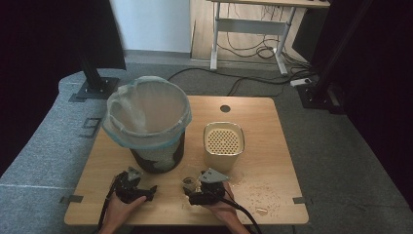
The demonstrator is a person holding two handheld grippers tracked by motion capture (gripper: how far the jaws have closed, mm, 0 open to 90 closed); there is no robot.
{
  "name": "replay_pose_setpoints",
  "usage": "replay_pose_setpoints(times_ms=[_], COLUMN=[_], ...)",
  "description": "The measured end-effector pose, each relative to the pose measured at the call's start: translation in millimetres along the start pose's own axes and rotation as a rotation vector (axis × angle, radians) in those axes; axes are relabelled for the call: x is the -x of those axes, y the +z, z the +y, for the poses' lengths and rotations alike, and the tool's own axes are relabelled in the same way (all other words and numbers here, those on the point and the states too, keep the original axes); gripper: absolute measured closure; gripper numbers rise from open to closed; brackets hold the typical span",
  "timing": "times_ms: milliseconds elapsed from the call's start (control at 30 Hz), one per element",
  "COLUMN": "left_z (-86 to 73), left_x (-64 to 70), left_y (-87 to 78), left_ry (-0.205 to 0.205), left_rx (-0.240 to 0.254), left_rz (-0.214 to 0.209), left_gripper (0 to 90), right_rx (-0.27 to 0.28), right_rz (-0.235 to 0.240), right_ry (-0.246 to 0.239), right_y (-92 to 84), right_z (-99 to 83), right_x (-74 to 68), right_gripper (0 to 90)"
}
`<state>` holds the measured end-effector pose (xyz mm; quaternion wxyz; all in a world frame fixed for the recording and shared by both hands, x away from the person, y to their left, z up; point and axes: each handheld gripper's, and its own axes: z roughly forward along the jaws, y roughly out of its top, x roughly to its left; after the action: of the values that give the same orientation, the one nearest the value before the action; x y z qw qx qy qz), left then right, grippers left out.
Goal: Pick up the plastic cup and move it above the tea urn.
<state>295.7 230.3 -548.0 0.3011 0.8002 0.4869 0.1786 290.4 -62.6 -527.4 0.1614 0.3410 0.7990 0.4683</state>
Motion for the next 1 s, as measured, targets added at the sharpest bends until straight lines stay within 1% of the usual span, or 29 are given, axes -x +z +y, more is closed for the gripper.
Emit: replay_pose_setpoints(times_ms=[133,200,233,367,467,533,633,833,900,1000], left_z=[0.0,0.0,0.0,0.0,0.0,0.0,0.0,0.0,0.0,0.0], left_x=[0.0,0.0,0.0,0.0,0.0,0.0,0.0,0.0,0.0,0.0], left_y=[0.0,0.0,0.0,0.0,0.0,0.0,0.0,0.0,0.0,0.0], left_ry=[0.0,0.0,0.0,0.0,0.0,0.0,0.0,0.0,0.0,0.0], left_rx=[0.0,0.0,0.0,0.0,0.0,0.0,0.0,0.0,0.0,0.0], left_rz=[0.0,0.0,0.0,0.0,0.0,0.0,0.0,0.0,0.0,0.0], left_gripper=[0.0,0.0,0.0,0.0,0.0,0.0,0.0,0.0,0.0,0.0], right_rx=[0.011,0.011,0.013,0.034,0.036,0.046,0.065,0.118,0.141,0.157], right_rz=[0.01,0.017,0.02,0.028,0.014,0.004,0.005,0.005,0.0,-0.014], right_ry=[0.002,0.0,-0.003,-0.02,-0.03,-0.03,-0.02,-0.003,0.005,0.008], right_y=[12.4,18.9,24.1,31.4,31.8,27.7,21.5,-9.5,-21.8,-35.9], right_z=[6.4,8.5,9.9,12.4,13.4,12.6,13.1,15.8,16.3,16.1], right_x=[-1.7,-1.8,-2.0,-3.5,-4.9,-4.0,-2.1,6.1,10.2,14.6], right_gripper=[13.7,16.0,18.3,29.1,32.7,34.7,35.0,35.6,35.7,35.8])
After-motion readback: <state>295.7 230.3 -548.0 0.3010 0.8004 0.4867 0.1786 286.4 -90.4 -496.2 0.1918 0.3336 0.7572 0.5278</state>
